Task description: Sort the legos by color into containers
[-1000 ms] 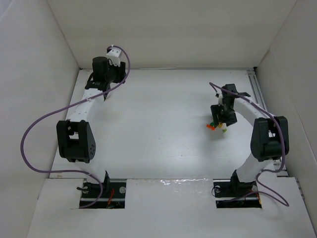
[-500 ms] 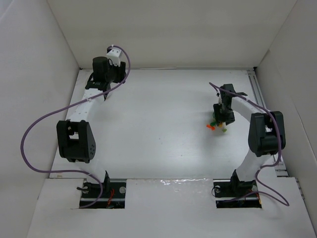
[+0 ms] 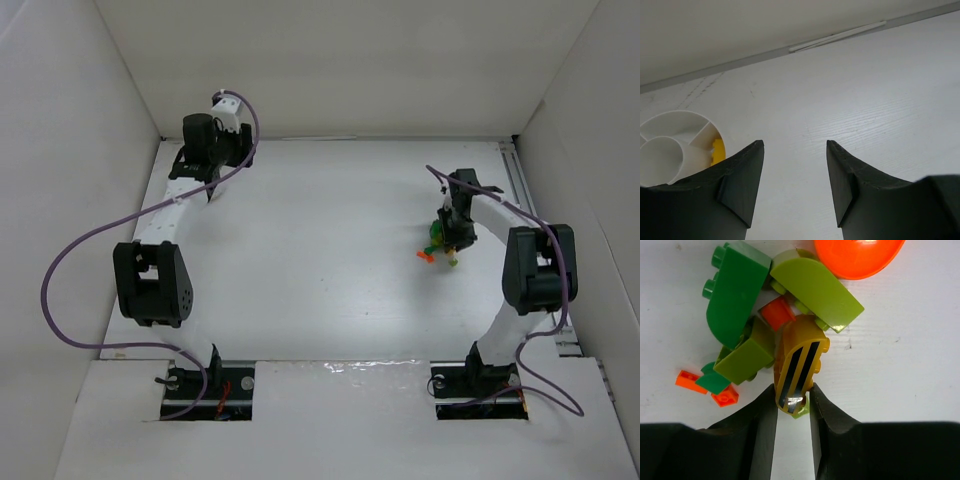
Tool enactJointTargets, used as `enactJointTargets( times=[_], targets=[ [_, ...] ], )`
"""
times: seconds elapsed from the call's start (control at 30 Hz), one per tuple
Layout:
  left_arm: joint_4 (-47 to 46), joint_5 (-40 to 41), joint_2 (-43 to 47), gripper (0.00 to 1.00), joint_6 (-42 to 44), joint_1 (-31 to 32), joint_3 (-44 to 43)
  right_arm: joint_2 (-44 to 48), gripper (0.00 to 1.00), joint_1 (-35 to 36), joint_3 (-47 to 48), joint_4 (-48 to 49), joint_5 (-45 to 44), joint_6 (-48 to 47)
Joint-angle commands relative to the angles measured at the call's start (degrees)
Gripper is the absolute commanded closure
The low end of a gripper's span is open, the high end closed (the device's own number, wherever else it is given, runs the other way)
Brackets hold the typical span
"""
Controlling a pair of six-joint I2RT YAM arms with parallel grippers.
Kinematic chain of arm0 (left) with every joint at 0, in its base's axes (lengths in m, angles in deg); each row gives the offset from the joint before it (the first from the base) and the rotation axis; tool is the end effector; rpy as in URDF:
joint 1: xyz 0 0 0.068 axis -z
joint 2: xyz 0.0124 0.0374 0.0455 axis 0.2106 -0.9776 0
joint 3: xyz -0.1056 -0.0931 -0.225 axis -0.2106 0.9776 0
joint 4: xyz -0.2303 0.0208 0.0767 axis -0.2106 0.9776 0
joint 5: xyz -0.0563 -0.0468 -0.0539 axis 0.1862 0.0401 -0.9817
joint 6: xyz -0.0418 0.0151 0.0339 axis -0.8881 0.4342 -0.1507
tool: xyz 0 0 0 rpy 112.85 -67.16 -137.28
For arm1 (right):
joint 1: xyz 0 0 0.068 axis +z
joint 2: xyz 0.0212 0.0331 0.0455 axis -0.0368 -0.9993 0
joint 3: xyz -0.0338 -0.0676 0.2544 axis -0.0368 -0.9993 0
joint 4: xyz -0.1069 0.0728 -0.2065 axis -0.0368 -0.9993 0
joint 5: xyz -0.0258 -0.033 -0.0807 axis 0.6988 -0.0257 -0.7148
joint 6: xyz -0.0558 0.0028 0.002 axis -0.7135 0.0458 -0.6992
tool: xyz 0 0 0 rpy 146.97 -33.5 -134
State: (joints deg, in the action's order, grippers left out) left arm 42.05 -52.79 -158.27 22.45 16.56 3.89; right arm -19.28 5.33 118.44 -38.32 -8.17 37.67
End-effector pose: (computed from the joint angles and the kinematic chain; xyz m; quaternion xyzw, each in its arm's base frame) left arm 0.3908 -0.0401 0.3373 0.1650 0.7637 -0.0835 0.6185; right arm 0.3249 0.0135 0.1804 -0.0258 0.9890 -0.0580 0.1334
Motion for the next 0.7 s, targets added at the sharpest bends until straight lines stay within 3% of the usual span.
enactJointTargets(
  times=[0.0, 0.07, 0.23, 0.4, 0.53, 0.67],
  targets=[
    [-1.35, -8.35, -0.04, 0.5, -5.96, -3.17, -2.97, 5.83, 0.88, -0.85, 0.31, 2.01, 2.65, -2.97],
    [-0.73, -15.62, -0.04, 0.5, -6.51, -4.31, -2.97, 9.35, 0.9, -0.85, -0.31, 2.53, 5.02, -5.7],
    [2.07, -24.1, -0.57, 0.5, -7.21, -4.32, -2.09, 14.01, 0.95, 0.37, -0.31, 5.0, 12.84, -8.87],
    [9.35, -32.69, -4.52, 0.5, -9.94, -4.32, -6.82, 18.4, 0.97, 3.45, -0.3, 12.18, 20.04, -12.73],
    [18.07, -36.83, -8.21, 0.49, -7.14, -1.16, -13.59, 17.8, 0.97, 7.14, 1.01, 19.04, 26.11, -13.97],
    [18.88, -41.76, -10.76, 0.46, -9.49, 0.17, -17.12, 13.93, 0.97, 12.15, 4.78, 24.59, 27.62, -14.49]
  ],
)
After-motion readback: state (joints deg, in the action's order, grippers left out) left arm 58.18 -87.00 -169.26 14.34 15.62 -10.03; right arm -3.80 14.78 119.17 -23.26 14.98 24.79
